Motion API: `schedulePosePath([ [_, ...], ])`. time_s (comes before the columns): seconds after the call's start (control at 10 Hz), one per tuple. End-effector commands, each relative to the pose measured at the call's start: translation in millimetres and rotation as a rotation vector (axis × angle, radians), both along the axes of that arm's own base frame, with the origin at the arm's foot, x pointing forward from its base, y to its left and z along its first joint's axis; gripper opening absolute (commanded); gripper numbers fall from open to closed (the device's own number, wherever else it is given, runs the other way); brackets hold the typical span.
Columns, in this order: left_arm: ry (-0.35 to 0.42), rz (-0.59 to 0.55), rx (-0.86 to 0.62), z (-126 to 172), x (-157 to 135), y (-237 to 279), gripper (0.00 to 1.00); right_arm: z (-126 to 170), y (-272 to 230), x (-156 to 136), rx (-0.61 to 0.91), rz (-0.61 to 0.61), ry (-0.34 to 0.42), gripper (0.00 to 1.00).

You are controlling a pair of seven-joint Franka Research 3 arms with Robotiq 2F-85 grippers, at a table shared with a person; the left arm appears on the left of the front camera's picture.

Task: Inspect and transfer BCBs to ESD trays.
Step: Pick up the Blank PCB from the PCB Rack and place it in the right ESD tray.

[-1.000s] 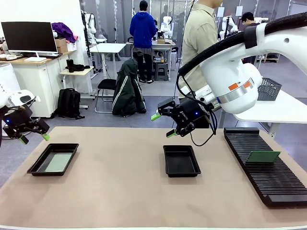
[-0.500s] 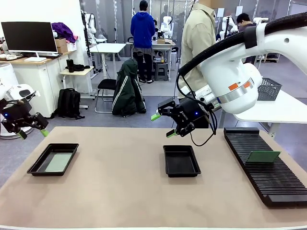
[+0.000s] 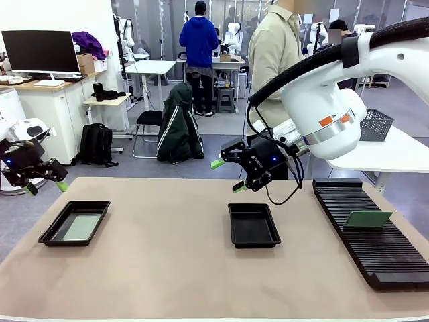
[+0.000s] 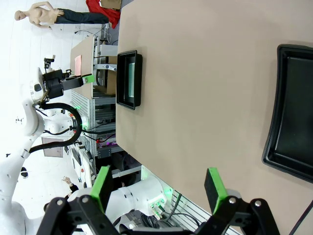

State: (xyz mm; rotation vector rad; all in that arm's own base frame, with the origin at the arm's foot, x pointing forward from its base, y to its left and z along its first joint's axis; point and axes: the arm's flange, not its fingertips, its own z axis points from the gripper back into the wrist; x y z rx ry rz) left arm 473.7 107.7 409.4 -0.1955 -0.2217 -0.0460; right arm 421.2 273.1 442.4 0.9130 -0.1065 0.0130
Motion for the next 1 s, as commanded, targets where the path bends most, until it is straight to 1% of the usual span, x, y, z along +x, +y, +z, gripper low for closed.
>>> schedulePosePath([
  [0.0, -0.004, 0.009, -0.006, -1.8, -1.6, 0.5, 1.00, -0.2, 0.5, -0.4, -0.001, -0.004, 0.001, 1.00],
  [0.9, -0.004, 0.009, -0.006, -1.8, -1.6, 0.5, 1.00, 0.0, 0.0, 0.0, 0.000, 0.000, 0.000, 1.00],
])
